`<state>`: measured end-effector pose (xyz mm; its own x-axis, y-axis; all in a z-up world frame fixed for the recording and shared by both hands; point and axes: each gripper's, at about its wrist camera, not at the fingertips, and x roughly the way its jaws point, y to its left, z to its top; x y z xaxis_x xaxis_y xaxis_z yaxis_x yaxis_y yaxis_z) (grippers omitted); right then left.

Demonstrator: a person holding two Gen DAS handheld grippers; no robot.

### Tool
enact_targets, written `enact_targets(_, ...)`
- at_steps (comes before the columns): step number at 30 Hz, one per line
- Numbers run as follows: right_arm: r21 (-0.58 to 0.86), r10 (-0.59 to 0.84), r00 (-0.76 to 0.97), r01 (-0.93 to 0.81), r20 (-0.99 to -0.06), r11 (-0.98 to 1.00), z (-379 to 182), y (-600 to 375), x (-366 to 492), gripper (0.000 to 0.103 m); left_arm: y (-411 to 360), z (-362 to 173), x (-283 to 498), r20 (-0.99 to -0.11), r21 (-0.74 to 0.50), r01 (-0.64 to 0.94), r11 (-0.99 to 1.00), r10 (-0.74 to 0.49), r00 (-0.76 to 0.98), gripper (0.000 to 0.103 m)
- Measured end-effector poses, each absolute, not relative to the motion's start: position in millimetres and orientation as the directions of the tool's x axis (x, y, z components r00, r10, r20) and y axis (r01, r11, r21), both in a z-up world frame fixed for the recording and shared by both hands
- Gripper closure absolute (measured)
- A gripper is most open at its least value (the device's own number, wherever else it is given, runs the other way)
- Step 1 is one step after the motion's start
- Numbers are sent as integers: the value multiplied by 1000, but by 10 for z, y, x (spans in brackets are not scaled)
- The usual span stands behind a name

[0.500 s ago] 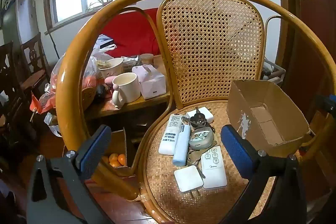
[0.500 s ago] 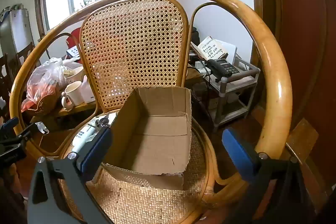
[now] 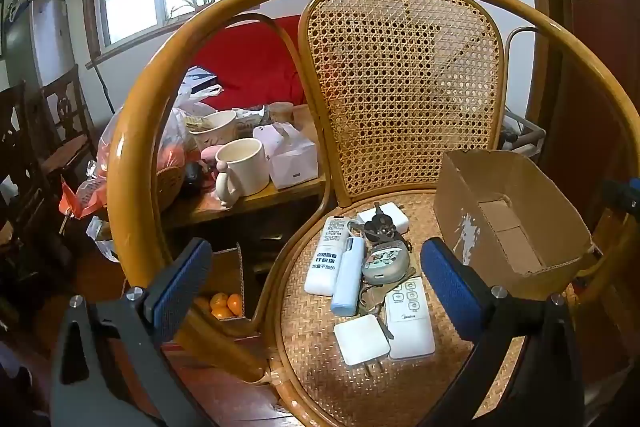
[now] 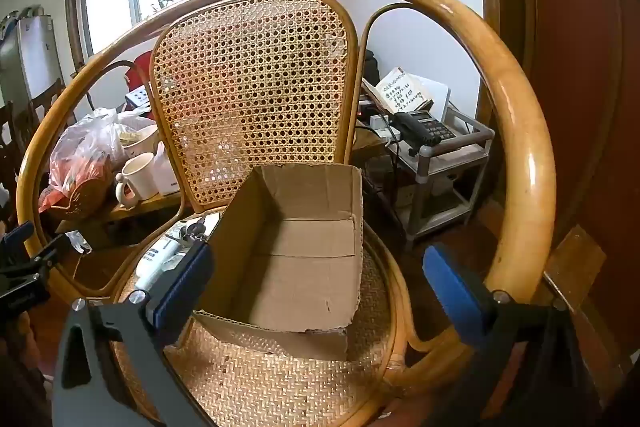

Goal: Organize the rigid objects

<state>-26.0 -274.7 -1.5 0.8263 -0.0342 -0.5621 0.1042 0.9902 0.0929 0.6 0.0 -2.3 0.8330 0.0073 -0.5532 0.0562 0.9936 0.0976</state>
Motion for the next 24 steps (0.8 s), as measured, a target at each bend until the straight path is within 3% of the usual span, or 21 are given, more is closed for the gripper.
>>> enact_targets(24,91,-31,822,101,-569,991,-31,-2748,-255,0,-23,-60,23,-570,108,65,992,9,821,0)
